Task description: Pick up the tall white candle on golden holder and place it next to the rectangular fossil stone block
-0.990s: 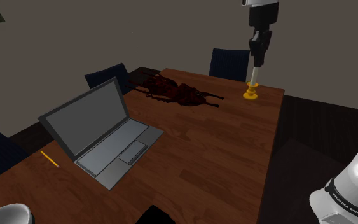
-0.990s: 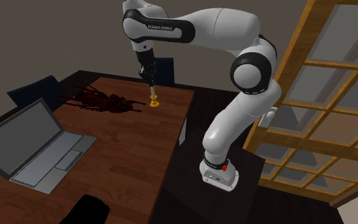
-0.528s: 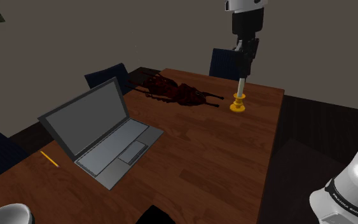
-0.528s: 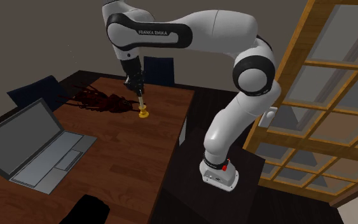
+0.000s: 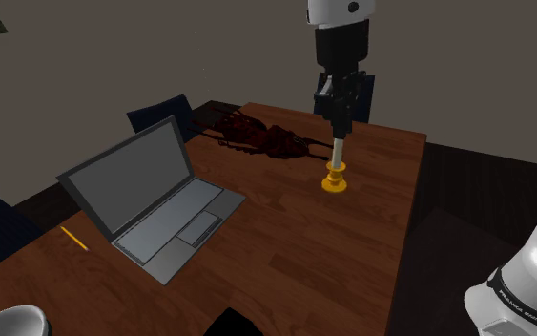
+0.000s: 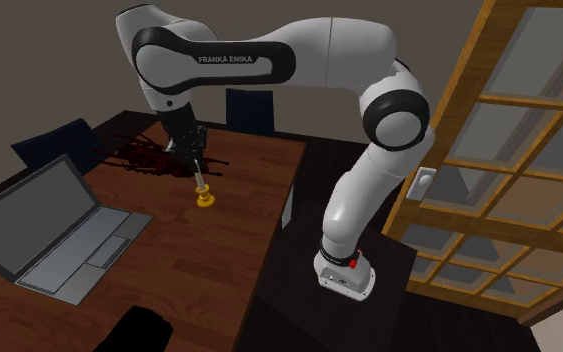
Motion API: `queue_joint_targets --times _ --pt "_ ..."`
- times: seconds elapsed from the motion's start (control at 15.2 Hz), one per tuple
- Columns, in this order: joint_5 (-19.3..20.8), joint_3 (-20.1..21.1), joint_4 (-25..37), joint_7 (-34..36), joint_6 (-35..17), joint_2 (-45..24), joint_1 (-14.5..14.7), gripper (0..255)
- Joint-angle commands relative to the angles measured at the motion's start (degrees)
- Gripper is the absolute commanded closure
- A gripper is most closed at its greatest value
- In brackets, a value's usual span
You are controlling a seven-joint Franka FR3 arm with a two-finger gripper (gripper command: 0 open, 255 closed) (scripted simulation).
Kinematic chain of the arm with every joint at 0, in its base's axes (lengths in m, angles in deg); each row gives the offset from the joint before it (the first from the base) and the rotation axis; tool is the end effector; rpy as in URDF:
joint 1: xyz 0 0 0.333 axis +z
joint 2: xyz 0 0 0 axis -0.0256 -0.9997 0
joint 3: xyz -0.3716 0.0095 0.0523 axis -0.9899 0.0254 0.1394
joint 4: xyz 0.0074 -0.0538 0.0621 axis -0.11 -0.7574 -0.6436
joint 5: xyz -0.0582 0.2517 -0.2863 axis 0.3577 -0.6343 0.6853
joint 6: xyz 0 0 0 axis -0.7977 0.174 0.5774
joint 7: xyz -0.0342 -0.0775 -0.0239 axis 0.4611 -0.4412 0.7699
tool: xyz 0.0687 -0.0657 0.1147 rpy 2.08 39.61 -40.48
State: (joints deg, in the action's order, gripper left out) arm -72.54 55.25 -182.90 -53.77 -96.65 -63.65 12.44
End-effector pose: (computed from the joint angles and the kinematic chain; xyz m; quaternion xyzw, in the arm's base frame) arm 0.3523 0.2119 0.6301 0.9924 0.0997 -0.0723 0.0019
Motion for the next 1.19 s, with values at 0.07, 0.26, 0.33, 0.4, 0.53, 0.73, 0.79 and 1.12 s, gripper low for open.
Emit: queue_joint_targets --times 0.07,0.26,0.33,0.4,0.53,0.73,0.79,1.12 --pt "-0.7 2.9 2.9 4.4 -0.1 -2.6 1.3 255" --pt "-1.1 5.9 6.1 9.0 -0.3 -5.7 2.7 255" --pt "-1.0 6.9 7.3 10.6 -0.4 -6.9 3.2 255" --pt "-1.0 7.9 8.5 12.2 -0.5 -8.1 3.7 255" --pt "-0.6 9.8 11.3 15.4 -0.6 -10.8 4.8 255" --pt "0.7 12.7 16.1 20.4 -0.5 -15.5 6.7 255" --pt "1.2 13.6 17.9 22.1 -0.4 -17.2 7.4 255" --pt "1.3 14.0 15.0 22.5 -3.5 -17.4 7.8 255"
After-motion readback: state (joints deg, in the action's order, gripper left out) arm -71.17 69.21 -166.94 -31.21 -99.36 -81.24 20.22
